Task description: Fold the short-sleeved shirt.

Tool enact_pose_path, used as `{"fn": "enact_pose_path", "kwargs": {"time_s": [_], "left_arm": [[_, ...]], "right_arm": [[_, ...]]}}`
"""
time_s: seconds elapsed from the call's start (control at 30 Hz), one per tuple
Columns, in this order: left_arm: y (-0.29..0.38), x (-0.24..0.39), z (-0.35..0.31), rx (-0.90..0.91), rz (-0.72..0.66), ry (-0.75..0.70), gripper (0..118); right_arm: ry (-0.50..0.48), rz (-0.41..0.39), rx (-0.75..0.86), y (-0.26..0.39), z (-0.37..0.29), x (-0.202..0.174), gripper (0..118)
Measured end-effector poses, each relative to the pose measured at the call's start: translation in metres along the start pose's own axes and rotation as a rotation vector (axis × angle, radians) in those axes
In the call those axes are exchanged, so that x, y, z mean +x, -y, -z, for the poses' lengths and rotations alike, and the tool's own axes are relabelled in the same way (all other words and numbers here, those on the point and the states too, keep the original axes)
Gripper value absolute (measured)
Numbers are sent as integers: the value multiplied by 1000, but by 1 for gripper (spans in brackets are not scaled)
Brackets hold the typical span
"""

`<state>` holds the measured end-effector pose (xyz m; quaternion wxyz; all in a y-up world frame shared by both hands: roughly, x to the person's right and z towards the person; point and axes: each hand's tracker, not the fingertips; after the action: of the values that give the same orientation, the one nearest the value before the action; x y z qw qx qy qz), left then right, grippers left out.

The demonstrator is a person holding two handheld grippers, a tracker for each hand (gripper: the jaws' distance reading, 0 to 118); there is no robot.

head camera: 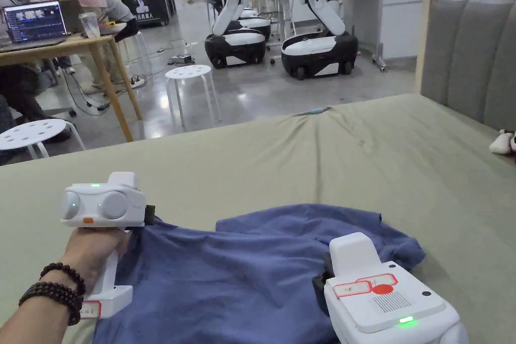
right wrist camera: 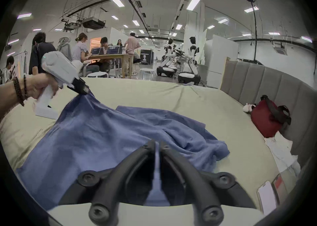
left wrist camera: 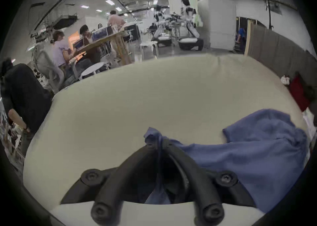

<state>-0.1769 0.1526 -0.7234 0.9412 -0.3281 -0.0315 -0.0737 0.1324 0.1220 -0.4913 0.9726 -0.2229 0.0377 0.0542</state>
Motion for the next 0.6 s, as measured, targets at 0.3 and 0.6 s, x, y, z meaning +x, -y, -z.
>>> {"fn": "enact_pose_path", "kwargs": {"time_s": [0.3,0.6], "left_arm": [[-17,-4,-121,113,-40,116,2],[-20,-1,-152,127,-72,111,2]], "right_arm": [[92,263,-219,37,-26,87,107],[35,268,-318,42,51,102,57]]}}
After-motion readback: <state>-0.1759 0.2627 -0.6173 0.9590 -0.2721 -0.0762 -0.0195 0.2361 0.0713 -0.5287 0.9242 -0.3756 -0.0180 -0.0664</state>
